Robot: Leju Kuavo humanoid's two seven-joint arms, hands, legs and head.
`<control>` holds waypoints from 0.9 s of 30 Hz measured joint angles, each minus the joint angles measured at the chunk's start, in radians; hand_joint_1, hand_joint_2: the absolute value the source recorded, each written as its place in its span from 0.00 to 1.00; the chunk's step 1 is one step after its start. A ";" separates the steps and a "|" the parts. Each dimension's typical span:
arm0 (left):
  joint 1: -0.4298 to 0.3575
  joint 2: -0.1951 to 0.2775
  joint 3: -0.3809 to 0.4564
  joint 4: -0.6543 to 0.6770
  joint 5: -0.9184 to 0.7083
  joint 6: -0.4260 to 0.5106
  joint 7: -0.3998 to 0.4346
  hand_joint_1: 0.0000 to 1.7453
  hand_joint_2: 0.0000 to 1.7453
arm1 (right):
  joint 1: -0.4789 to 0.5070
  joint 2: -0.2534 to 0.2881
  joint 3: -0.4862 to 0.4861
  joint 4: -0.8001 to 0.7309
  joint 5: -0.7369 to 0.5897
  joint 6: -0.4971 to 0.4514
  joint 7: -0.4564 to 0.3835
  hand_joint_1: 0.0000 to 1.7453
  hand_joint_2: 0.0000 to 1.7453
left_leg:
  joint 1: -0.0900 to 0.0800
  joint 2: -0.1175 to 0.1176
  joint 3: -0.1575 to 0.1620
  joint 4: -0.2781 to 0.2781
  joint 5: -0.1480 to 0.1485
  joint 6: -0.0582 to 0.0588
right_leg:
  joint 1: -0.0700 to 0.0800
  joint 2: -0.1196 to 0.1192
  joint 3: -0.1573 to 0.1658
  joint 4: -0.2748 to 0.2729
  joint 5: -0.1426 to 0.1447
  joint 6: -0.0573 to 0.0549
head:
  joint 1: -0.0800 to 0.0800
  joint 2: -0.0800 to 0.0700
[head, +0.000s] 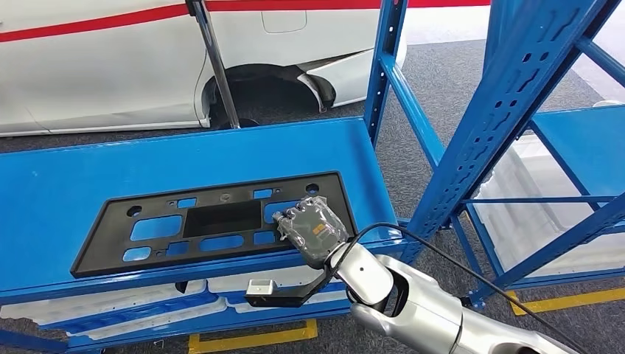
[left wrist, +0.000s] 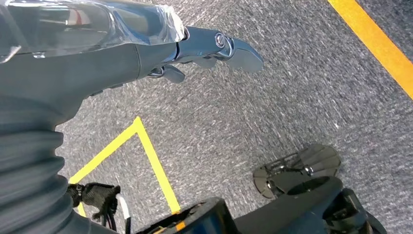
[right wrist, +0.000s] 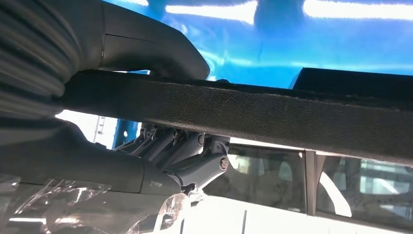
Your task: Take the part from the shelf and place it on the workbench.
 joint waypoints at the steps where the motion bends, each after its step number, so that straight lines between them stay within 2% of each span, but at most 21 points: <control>1: -0.001 0.000 0.000 0.000 0.000 0.000 0.000 0.00 1.00 | 0.002 -0.002 0.000 0.000 -0.004 0.000 -0.001 1.00 1.00 | 0.008 0.000 -0.003 0.004 0.001 -0.009 | -0.009 -0.003 0.034 -0.067 0.036 0.012 | 0.000 0.000; 2: -0.002 0.002 0.000 0.000 0.000 -0.001 0.000 0.00 1.00 | 0.002 -0.003 0.000 -0.001 -0.006 -0.001 -0.001 1.00 1.00 | 0.012 -0.001 -0.008 0.008 0.002 -0.021 | -0.013 -0.004 0.067 -0.130 0.063 0.022 | 0.001 0.000; 3: -0.003 0.004 0.000 0.001 0.000 -0.001 0.001 0.00 1.00 | 0.002 -0.003 -0.001 -0.002 -0.009 -0.002 -0.002 1.00 1.00 | 0.015 -0.002 -0.012 0.013 0.003 -0.033 | -0.015 -0.001 0.088 -0.172 0.084 0.024 | 0.001 0.000; 4: -0.004 0.006 0.000 0.001 -0.001 -0.002 0.001 0.00 1.00 | 0.002 -0.004 -0.001 -0.003 -0.011 -0.003 -0.002 1.00 1.00 | 0.015 -0.004 -0.017 0.019 0.004 -0.043 | -0.017 0.003 0.097 -0.194 0.090 0.018 | 0.002 0.000; 6: -0.004 0.008 -0.001 0.002 -0.001 -0.003 0.002 0.00 1.00 | 0.003 -0.005 -0.002 -0.006 -0.015 -0.005 -0.003 1.00 1.00 | 0.015 -0.006 -0.023 0.023 0.012 -0.057 | -0.014 0.009 0.082 -0.185 0.092 -0.009 | 0.001 0.000; 8: -0.004 0.008 -0.001 0.002 -0.001 -0.003 0.002 0.00 1.00 | 0.004 -0.005 -0.002 -0.007 -0.017 -0.006 -0.003 1.00 1.00 | 0.020 -0.005 -0.032 0.032 0.003 -0.063 | -0.013 0.008 0.069 -0.182 0.096 -0.031 | 0.000 0.000; 9: -0.004 0.008 -0.001 0.002 -0.002 -0.003 0.002 0.00 1.00 | 0.005 -0.005 -0.002 -0.007 -0.017 -0.006 -0.003 1.00 1.00 | 0.021 -0.003 -0.036 0.040 -0.007 -0.064 | -0.012 0.007 0.064 -0.183 0.100 -0.039 | 0.000 0.000; 10: -0.004 0.008 -0.001 0.002 -0.002 -0.003 0.002 0.00 1.00 | 0.005 -0.005 -0.002 -0.007 -0.018 -0.006 -0.003 1.00 1.00 | 0.022 -0.002 -0.039 0.047 -0.019 -0.064 | -0.012 0.007 0.061 -0.183 0.103 -0.044 | -0.001 0.000; 12: -0.004 0.008 -0.001 0.002 -0.002 -0.003 0.002 0.00 1.00 | 0.005 -0.005 -0.002 -0.007 -0.018 -0.006 -0.004 1.00 1.00 | 0.021 -0.001 -0.043 0.058 -0.032 -0.064 | -0.011 0.007 0.058 -0.183 0.106 -0.047 | -0.001 0.000; 14: -0.006 0.008 -0.001 0.002 -0.001 -0.003 0.002 0.00 1.00 | 0.005 -0.005 -0.002 -0.007 -0.019 -0.006 -0.004 1.00 1.00 | 0.019 -0.001 -0.059 0.109 -0.074 -0.064 | -0.009 0.006 0.051 -0.183 0.111 -0.052 | -0.001 0.000; 16: -0.010 0.008 -0.001 0.002 -0.002 -0.003 0.003 0.00 1.00 | 0.007 -0.005 -0.003 -0.007 -0.025 -0.007 -0.009 1.00 1.00 | 0.003 -0.001 -0.075 0.246 -0.155 -0.050 | 0.007 0.005 0.022 -0.182 0.132 -0.064 | -0.002 0.000; 17: -0.011 0.008 -0.001 0.002 -0.002 -0.003 0.004 0.00 1.00 | 0.009 -0.005 -0.003 -0.007 -0.029 -0.008 -0.011 1.00 1.00 | -0.008 -0.001 -0.058 0.273 -0.173 -0.036 | 0.018 0.005 0.007 -0.182 0.144 -0.070 | -0.002 0.000; 18: -0.009 0.008 -0.001 0.002 -0.003 -0.003 0.006 0.00 1.00 | 0.010 -0.005 -0.003 -0.007 -0.033 -0.009 -0.014 1.00 1.00 | -0.021 -0.002 -0.022 0.261 -0.175 -0.016 | 0.029 0.006 -0.007 -0.182 0.155 -0.075 | -0.002 0.000; 19: -0.006 0.010 -0.002 0.002 -0.004 -0.003 0.007 0.00 1.00 | 0.011 -0.005 -0.003 -0.008 -0.037 -0.009 -0.015 1.00 1.00 | -0.033 -0.001 0.030 0.184 -0.161 0.007 | 0.033 0.006 -0.012 -0.182 0.161 -0.078 | -0.002 0.000; 20: -0.004 0.012 -0.002 0.002 -0.005 -0.003 0.008 0.00 1.00 | 0.011 -0.005 -0.003 -0.010 -0.041 -0.011 -0.017 1.00 1.00 | -0.043 0.002 0.074 0.115 -0.151 0.024 | 0.036 0.006 -0.016 -0.184 0.168 -0.078 | -0.001 0.000; 21: -0.002 0.014 -0.003 0.003 -0.006 -0.003 0.008 0.00 1.00 | 0.012 -0.006 -0.003 -0.011 -0.045 -0.012 -0.018 1.00 1.00 | -0.052 0.003 0.102 0.066 -0.145 0.036 | 0.035 0.004 -0.017 -0.185 0.174 -0.077 | 0.000 0.000; 22: -0.002 0.015 -0.003 0.003 -0.007 -0.002 0.008 0.00 1.00 | 0.012 -0.006 -0.003 -0.013 -0.050 -0.014 -0.019 1.00 1.00 | -0.058 0.005 0.115 0.038 -0.143 0.044 | 0.032 0.001 -0.019 -0.187 0.180 -0.073 | 0.000 0.000; 24: 0.001 0.016 -0.003 0.004 -0.009 -0.002 0.008 0.00 1.00 | 0.013 -0.006 -0.004 -0.016 -0.056 -0.016 -0.021 1.00 1.00 | -0.060 0.005 0.115 0.016 -0.122 0.044 | 0.029 -0.002 -0.019 -0.197 0.194 -0.063 | -0.002 0.000; 25: 0.003 0.017 -0.003 0.004 -0.009 -0.002 0.008 0.00 1.00 | 0.014 -0.006 -0.004 -0.018 -0.058 -0.017 -0.023 1.00 1.00 | -0.057 0.005 0.116 -0.001 -0.107 0.043 | 0.030 -0.002 -0.022 -0.196 0.189 -0.057 | -0.002 0.000; 26: 0.004 0.017 -0.003 0.004 -0.010 -0.002 0.008 0.00 1.00 | 0.015 -0.006 -0.005 -0.019 -0.059 -0.018 -0.023 1.00 1.00 | -0.052 0.006 0.114 -0.016 -0.089 0.041 | 0.031 -0.002 -0.029 -0.183 0.169 -0.052 | -0.003 0.000; 27: 0.005 0.018 -0.004 0.004 -0.011 -0.002 0.008 0.00 1.00 | 0.016 -0.007 -0.005 -0.020 -0.059 -0.018 -0.024 1.00 1.00 | -0.045 0.007 0.110 -0.029 -0.073 0.036 | 0.032 -0.002 -0.042 -0.150 0.133 -0.047 | -0.003 0.000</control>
